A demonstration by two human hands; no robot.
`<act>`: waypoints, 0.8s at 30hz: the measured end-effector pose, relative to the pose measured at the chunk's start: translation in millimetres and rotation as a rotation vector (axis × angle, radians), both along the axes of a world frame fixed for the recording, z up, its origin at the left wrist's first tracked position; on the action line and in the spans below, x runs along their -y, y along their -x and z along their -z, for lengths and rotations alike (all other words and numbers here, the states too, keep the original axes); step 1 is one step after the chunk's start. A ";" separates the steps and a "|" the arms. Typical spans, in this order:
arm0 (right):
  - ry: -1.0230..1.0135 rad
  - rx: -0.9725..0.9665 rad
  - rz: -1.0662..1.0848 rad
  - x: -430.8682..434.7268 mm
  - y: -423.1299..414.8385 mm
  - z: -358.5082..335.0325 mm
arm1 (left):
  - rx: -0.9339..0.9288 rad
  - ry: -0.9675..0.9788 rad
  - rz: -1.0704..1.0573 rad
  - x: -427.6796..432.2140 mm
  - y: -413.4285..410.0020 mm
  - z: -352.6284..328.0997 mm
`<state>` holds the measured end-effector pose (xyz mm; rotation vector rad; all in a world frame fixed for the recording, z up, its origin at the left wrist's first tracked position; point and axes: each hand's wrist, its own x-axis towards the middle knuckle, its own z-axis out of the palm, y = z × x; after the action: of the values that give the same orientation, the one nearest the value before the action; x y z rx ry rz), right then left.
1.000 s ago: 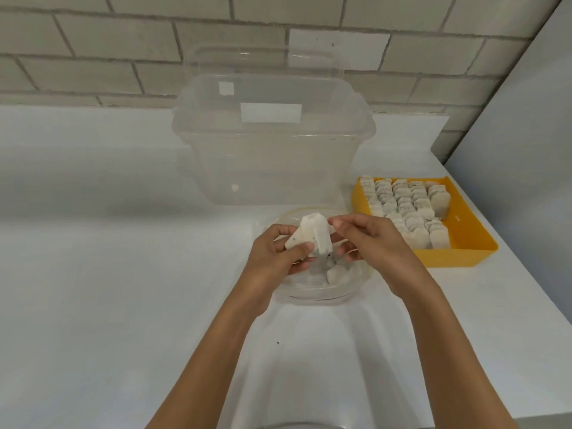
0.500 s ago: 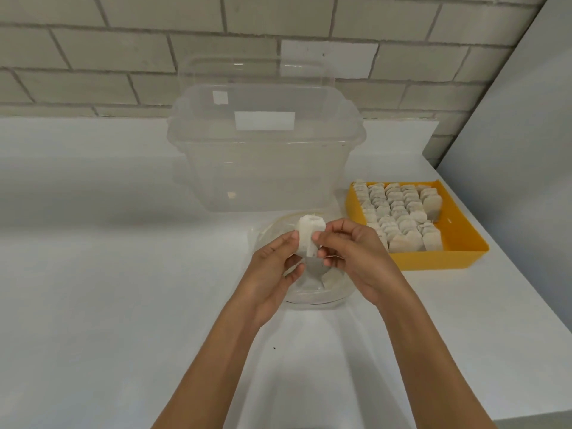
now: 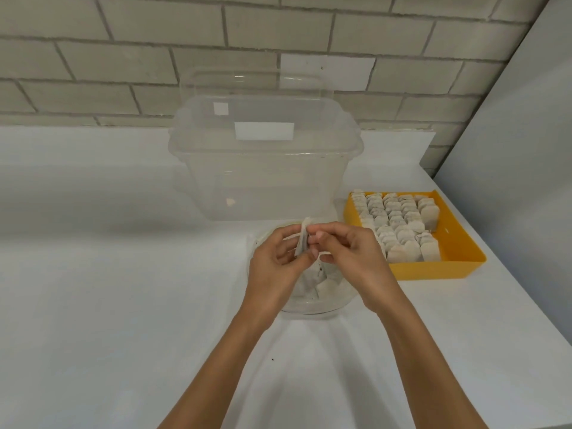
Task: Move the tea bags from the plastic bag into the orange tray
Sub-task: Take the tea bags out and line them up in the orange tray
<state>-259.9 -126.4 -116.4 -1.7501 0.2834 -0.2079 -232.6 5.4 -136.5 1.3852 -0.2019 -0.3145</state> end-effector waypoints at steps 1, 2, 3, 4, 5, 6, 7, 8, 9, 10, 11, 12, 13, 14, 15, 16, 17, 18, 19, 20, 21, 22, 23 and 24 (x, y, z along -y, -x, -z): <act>-0.016 -0.011 -0.031 0.6 0.4 -0.7 | -0.046 0.026 -0.002 -0.8 -1.1 0.6; -0.027 -0.010 -0.047 0.5 0.6 -1.1 | -0.089 0.055 0.001 -1.8 -2.3 0.9; -0.022 0.000 -0.037 0.5 0.0 -0.9 | -0.131 0.089 0.012 -2.8 -3.8 1.0; 0.008 0.011 -0.003 1.0 -1.0 -0.2 | -0.172 0.128 0.029 -4.3 -5.4 0.9; 0.058 0.015 0.040 2.3 -2.3 0.4 | -0.209 0.165 0.048 -5.9 -7.2 0.3; 0.108 0.011 0.075 3.7 -3.7 -0.1 | -0.239 0.195 0.066 -7.3 -8.8 -0.6; 0.144 0.003 0.096 5.0 -5.2 -2.0 | -0.256 0.214 0.084 -8.4 -10.1 -1.8; 0.158 -0.001 0.101 6.4 -6.8 -4.5 | -0.263 0.222 0.099 -9.0 -10.8 -3.2; 0.154 0.003 0.091 7.6 -8.2 -7.4 | -0.262 0.221 0.111 -8.8 -10.9 -4.6; 0.146 0.009 0.071 8.5 -9.6 -10.5 | -0.259 0.218 0.114 -8.5 -11.0 -5.8; 0.139 0.019 0.048 9.1 -10.6 -14.0 | -0.256 0.216 0.112 -7.4 -11.2 -7.1; 0.131 0.035 0.033 9.7 -11.5 -16.3 | -0.253 0.213 0.109 -6.7 -11.6 -8.1; 0.123 0.053 0.029 10.8 -12.6 -18.4 | -0.251 0.212 0.103 -5.3 -12.4 -9.2; 0.118 0.067 0.032 13.5 -13.6 -20.6 | -0.249 0.218 0.094 -3.3 -13.0 -10.7; 0.109 0.077 0.039 17.0 -14.6 -22.8 | -0.250 0.227 0.086 -0.8 -13.7 -12.4; 0.097 0.083 0.048 21.5 -15.3 -25.3 | -0.252 0.236 0.080 1.7 -14.3 -14.3; 0.081 0.087 0.056 26.1 -15.9 -28.0 | -0.255 0.243 0.075 4.4 -15.2 -16.4; 0.063 0.091 0.061 30.8 -16.3 -30.6 | -0.255 0.245 0.070 7.2 -15.8 -18.5; 0.039 0.095 0.060 35.0 -16.3 -33.1 | -0.254 0.245 0.067 10.2 -16.6 -20.7; 0.013 0.097 0.053 38.7 -16.2 -35.5 | -0.253 0.245 0.066 13.1 -17.0 -22.8; -0.011 0.095 0.042 42.3 -15.5 -37.8 | -0.253 0.250 0.068 16.9 -16.6 -24.7; -0.024 0.088 0.028 46.0 -14.4 -39.8 | -0.253 0.257 0.073 21.3 -15.5 -26.4; -0.026 0.076 0.013 49.7 -13.2 -41.4 | -0.248 0.263 0.080 26.2 -14.0 -27.5; -0.023 0.063 -0.004 53.5 -11.5 -43.1 | -0.235 0.261 0.086 31.6 -12.0 -28.5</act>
<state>-248.4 -180.0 -73.3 -1.7183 0.2352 -0.2555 -220.6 -26.1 -108.0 1.0734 -0.1034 -0.5017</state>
